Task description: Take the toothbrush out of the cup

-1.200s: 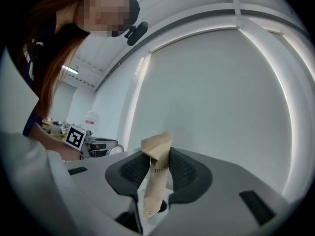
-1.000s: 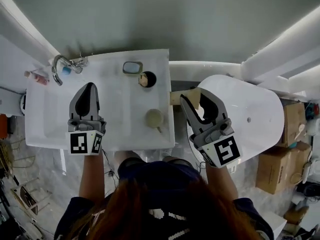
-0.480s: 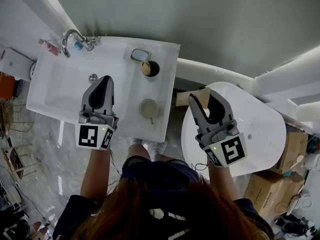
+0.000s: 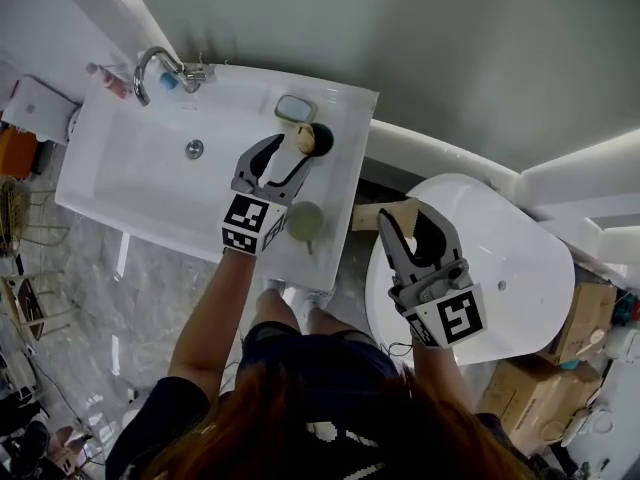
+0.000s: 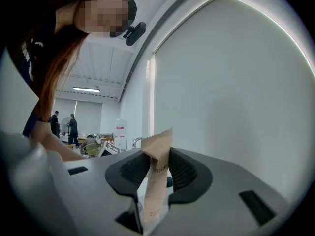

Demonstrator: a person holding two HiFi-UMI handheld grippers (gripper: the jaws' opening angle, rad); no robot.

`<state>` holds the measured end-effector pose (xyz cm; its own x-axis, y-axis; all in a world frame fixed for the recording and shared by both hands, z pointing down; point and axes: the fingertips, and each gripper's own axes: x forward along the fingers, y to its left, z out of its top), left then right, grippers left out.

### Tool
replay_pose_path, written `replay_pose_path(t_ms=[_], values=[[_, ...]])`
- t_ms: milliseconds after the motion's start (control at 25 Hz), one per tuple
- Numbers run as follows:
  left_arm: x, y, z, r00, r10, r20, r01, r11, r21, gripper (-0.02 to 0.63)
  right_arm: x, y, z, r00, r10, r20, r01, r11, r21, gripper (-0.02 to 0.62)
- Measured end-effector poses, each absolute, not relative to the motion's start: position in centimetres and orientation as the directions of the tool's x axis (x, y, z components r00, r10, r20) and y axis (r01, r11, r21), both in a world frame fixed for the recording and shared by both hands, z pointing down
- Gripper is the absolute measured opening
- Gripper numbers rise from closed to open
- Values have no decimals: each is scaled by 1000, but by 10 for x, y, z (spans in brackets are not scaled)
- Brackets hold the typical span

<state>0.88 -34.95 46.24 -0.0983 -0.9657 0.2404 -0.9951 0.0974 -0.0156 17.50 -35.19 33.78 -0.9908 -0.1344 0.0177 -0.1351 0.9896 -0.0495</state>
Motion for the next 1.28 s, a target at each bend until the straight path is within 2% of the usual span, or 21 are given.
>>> replay_pose_path(t_ms=[320,360,440,560,960,1280], values=[[-15,-394,495,-129,-948,292,-991,136,4,245,175,-360,345,-984,-177,31,-179,981,-77,129],[-16,-396,497,-141,-945,295,-989,146,-6,220,177,-361,347,-983,-182,34,-184,980,-78,129],[-15,-397,499,-157,-942,297,-987,156,-29,93,180,-365,349,-981,-192,38,-194,978,-81,129],[-12,-398,490,-164,-948,274,-986,157,-50,51,184,-370,349,-979,-200,40,-202,976,-81,129],[2,-364,395,-159,-973,165,-987,152,-58,38,184,-373,324,-983,-180,-17,-179,983,-45,129],[17,-299,328,-233,-969,82,-968,223,-113,37,191,-364,320,-990,-140,-17,-140,990,9,129]])
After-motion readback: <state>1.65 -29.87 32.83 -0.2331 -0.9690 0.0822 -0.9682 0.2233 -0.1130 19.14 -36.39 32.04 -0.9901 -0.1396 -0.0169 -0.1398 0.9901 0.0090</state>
